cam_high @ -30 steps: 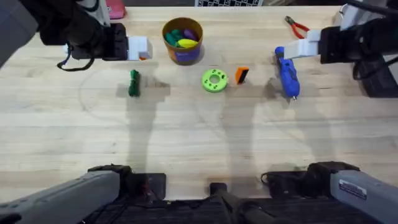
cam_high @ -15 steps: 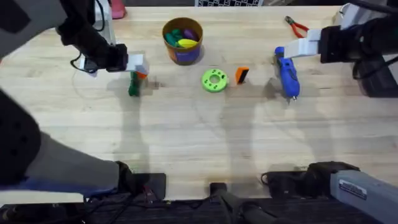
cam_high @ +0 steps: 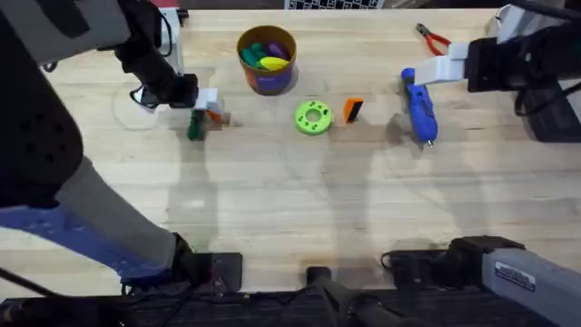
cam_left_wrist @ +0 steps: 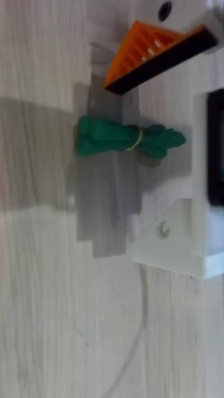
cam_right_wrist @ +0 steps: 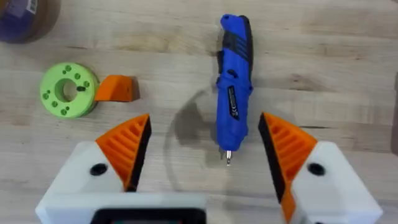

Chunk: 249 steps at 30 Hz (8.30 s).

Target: Pick up the gripper from the table and insert it into the empty holder that is missing its gripper. Then pick up a screw, insert it into the mounting hole, and use the screwdriver to tighten it. Finally, clean up the table by picking up the vegetable and placing it into the bucket.

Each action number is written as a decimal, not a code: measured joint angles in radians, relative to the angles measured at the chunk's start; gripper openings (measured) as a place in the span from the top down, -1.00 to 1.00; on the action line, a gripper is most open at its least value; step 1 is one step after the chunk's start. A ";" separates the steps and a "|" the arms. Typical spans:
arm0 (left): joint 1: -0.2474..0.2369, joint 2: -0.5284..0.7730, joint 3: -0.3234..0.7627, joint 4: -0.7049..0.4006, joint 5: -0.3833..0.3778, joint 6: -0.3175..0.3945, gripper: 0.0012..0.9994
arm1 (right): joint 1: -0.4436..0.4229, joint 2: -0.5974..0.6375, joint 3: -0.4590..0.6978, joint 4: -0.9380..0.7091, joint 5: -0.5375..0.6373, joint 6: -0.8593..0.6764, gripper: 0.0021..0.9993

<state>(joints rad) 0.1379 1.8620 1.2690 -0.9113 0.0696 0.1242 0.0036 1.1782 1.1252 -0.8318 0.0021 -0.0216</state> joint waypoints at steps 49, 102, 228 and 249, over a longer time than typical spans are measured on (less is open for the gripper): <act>-0.054 -0.391 0.038 -0.120 -0.014 -0.104 0.98 | 0.000 0.000 0.000 0.000 0.001 0.003 -0.99; -0.231 -0.814 -0.011 0.010 0.017 -0.034 -0.97 | 0.000 0.000 0.000 -0.019 0.004 0.003 -0.99; -0.142 -1.857 -1.261 0.794 1.068 -0.071 -0.97 | 0.044 0.009 0.002 -0.019 0.005 0.004 -0.99; -0.142 -1.857 -1.261 0.794 1.069 -0.071 -0.97 | 0.376 0.405 0.395 -0.307 -0.001 0.229 -0.99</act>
<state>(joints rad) -0.0043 0.0052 0.0082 -0.1169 1.1385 0.0528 0.3797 1.5831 1.5197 -1.1391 0.0010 0.2077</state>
